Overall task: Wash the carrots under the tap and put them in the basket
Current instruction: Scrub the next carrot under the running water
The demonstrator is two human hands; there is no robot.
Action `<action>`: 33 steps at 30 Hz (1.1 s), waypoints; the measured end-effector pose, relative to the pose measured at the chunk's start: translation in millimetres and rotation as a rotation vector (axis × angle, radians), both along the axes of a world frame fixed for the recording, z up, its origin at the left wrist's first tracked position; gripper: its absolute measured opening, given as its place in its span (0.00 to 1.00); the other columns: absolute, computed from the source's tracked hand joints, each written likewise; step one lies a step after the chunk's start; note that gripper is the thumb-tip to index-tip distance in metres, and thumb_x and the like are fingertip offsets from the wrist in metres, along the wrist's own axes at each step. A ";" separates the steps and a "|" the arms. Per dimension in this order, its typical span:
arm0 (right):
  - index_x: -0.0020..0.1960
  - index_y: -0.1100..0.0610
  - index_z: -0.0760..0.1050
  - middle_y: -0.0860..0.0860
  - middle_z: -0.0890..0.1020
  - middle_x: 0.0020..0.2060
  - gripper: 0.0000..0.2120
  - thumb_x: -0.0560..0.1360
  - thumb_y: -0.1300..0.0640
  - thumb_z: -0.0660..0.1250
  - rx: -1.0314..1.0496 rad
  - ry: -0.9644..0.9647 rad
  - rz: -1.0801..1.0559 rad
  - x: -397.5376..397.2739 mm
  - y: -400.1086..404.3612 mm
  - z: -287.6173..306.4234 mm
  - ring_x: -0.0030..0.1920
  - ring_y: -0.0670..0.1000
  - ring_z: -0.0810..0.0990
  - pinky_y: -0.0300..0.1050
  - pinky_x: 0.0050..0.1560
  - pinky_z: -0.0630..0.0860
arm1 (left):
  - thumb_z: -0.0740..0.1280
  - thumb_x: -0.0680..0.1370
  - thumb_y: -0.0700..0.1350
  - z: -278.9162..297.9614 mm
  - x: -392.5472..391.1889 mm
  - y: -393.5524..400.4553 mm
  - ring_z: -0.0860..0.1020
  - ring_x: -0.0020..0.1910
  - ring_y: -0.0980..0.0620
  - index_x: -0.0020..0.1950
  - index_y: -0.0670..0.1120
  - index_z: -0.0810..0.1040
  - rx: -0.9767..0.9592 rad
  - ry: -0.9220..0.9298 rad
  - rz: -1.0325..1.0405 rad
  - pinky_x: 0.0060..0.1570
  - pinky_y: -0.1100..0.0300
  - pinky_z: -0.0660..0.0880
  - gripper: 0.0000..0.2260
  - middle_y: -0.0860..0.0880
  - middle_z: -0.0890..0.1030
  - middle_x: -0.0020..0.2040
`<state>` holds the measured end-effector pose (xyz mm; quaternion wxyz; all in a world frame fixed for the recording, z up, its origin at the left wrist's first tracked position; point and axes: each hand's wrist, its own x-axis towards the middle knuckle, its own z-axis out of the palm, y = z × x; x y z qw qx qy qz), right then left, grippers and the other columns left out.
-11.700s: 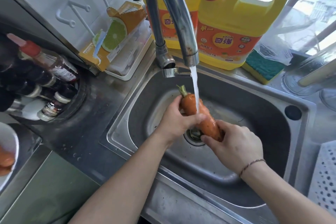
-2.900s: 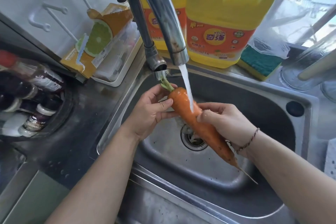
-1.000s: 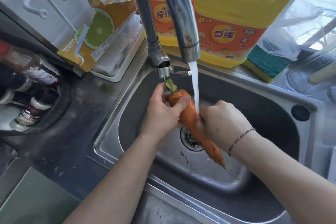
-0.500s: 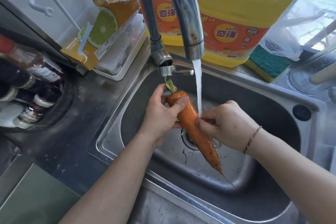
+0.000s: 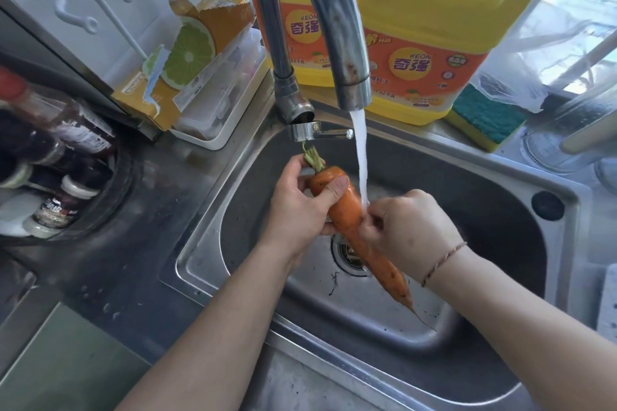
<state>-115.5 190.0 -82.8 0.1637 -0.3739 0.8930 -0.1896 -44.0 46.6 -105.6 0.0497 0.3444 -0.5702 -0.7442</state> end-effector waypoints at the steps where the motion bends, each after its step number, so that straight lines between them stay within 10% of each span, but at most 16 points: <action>1: 0.28 0.54 0.72 0.50 0.74 0.23 0.19 0.74 0.48 0.56 -0.008 -0.020 -0.008 0.9 1.0 -0.5 0.26 0.52 0.72 0.46 0.35 0.78 | 0.73 0.76 0.44 -0.4 0.3 -0.3 0.81 0.56 0.40 0.66 0.52 0.71 0.003 -0.001 -0.002 0.36 0.50 0.81 0.20 0.44 0.77 0.64; 9: 0.44 0.52 0.86 0.36 0.81 0.31 0.09 0.72 0.61 0.68 -0.300 -0.168 -0.158 -9.1 18.5 5.1 0.36 0.37 0.81 0.25 0.40 0.74 | 0.70 0.78 0.44 5.2 -0.3 -5.3 0.82 0.56 0.38 0.62 0.52 0.72 0.084 0.051 -0.007 0.39 0.49 0.82 0.14 0.43 0.80 0.61; 14: 0.39 0.48 0.85 0.40 0.83 0.32 0.08 0.70 0.44 0.73 -0.255 -0.201 -0.212 -8.9 12.5 0.2 0.35 0.40 0.81 0.37 0.40 0.79 | 0.70 0.78 0.44 4.7 0.7 -3.8 0.82 0.56 0.39 0.60 0.52 0.73 0.095 0.057 -0.019 0.37 0.51 0.81 0.13 0.44 0.80 0.60; 33: 0.34 0.51 0.84 0.42 0.80 0.26 0.07 0.71 0.56 0.72 -0.224 -0.216 -0.210 -8.5 10.7 -3.6 0.29 0.43 0.79 0.32 0.33 0.76 | 0.70 0.78 0.44 -2.2 3.3 -2.9 0.81 0.56 0.37 0.58 0.54 0.74 0.083 0.040 -0.045 0.37 0.50 0.80 0.11 0.44 0.79 0.59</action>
